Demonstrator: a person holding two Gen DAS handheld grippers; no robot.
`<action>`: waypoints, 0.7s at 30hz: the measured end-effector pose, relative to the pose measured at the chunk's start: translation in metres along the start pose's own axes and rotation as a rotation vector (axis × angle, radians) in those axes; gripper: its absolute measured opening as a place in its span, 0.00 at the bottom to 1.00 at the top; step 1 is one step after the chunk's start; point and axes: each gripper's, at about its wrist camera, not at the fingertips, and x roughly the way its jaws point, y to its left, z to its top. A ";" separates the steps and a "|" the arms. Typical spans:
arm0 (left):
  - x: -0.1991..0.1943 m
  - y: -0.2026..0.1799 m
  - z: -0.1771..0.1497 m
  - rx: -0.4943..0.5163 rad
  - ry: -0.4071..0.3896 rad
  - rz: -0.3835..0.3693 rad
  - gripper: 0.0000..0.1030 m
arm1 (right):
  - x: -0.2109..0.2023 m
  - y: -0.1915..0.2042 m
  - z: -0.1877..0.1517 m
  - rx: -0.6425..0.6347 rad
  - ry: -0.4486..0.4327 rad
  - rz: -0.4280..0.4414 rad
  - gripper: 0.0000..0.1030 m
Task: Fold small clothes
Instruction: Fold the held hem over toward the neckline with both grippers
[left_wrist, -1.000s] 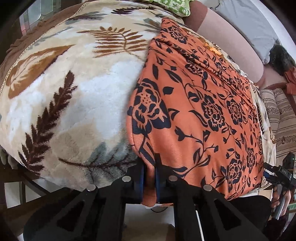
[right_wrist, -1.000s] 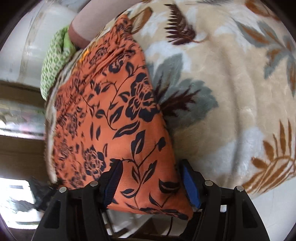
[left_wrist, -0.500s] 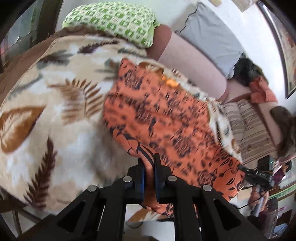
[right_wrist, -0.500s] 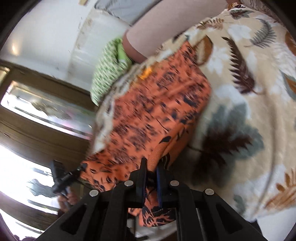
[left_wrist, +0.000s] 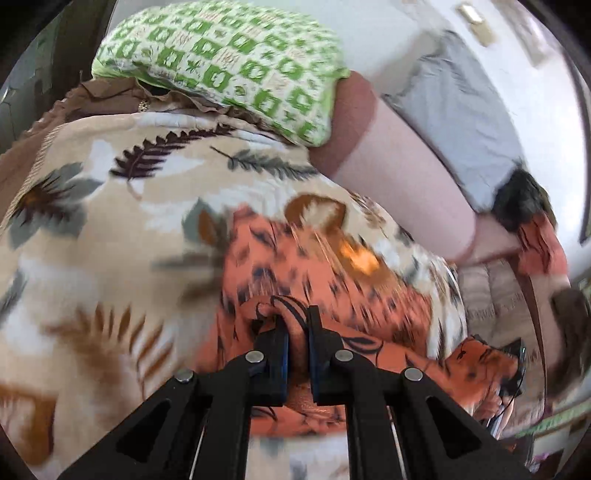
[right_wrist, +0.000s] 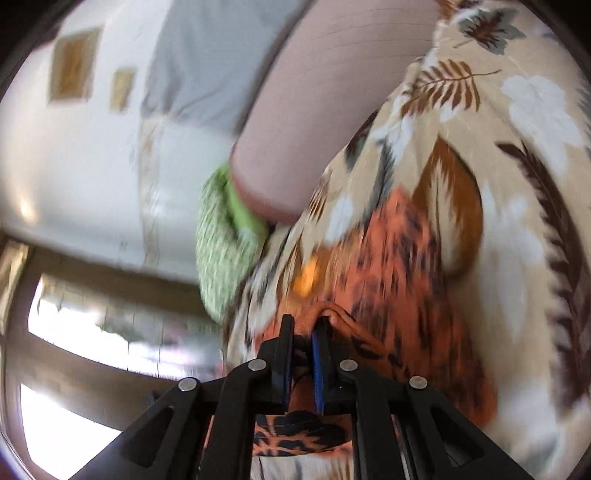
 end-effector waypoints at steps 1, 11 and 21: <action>0.020 0.006 0.019 -0.023 -0.004 0.027 0.08 | 0.015 -0.012 0.017 0.048 -0.030 -0.003 0.09; 0.074 0.039 0.038 -0.166 -0.145 0.001 0.29 | 0.061 -0.069 0.044 0.157 -0.150 -0.096 0.17; -0.027 -0.005 -0.049 -0.136 -0.449 0.152 0.80 | 0.085 0.030 -0.042 -0.229 0.031 -0.181 0.18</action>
